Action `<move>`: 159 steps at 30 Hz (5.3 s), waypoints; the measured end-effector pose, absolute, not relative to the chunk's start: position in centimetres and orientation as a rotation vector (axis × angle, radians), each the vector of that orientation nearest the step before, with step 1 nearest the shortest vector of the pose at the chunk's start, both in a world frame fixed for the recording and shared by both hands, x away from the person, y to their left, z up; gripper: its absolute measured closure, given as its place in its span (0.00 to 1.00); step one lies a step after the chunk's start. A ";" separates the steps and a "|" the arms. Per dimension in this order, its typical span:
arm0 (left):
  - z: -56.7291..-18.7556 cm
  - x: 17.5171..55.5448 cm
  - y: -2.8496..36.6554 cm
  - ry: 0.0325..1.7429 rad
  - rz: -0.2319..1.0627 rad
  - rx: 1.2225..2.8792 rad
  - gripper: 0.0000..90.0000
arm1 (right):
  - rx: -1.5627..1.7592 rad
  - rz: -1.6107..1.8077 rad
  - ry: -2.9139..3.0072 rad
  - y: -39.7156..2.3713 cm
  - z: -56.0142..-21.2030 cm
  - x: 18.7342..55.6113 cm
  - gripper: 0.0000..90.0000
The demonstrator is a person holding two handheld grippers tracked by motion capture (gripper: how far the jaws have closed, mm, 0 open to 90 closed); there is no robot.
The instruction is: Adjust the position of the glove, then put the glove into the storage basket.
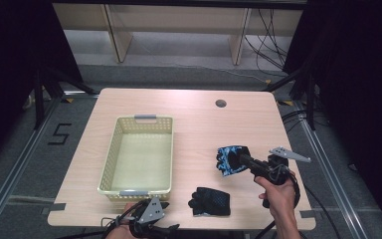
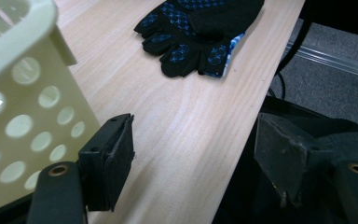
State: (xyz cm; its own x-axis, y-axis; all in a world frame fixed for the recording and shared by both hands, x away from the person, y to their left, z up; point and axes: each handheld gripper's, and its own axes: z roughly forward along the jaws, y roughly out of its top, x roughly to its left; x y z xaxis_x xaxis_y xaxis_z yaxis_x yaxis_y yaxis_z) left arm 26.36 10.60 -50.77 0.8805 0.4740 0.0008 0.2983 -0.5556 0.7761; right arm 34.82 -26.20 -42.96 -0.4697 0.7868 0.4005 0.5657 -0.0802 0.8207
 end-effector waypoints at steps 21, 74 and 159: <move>-50.7 26.2 10.6 0.583 0.265 2.175 0.31 | 1.492 1.743 2.070 -21.0 -44.8 28.5 0.96; -50.1 27.0 3.8 0.452 0.313 2.248 0.41 | 1.764 1.322 2.104 -25.3 -49.3 27.3 0.64; -45.7 26.7 4.6 0.359 0.441 2.240 0.82 | 1.566 1.622 2.202 -22.5 -46.8 27.1 0.96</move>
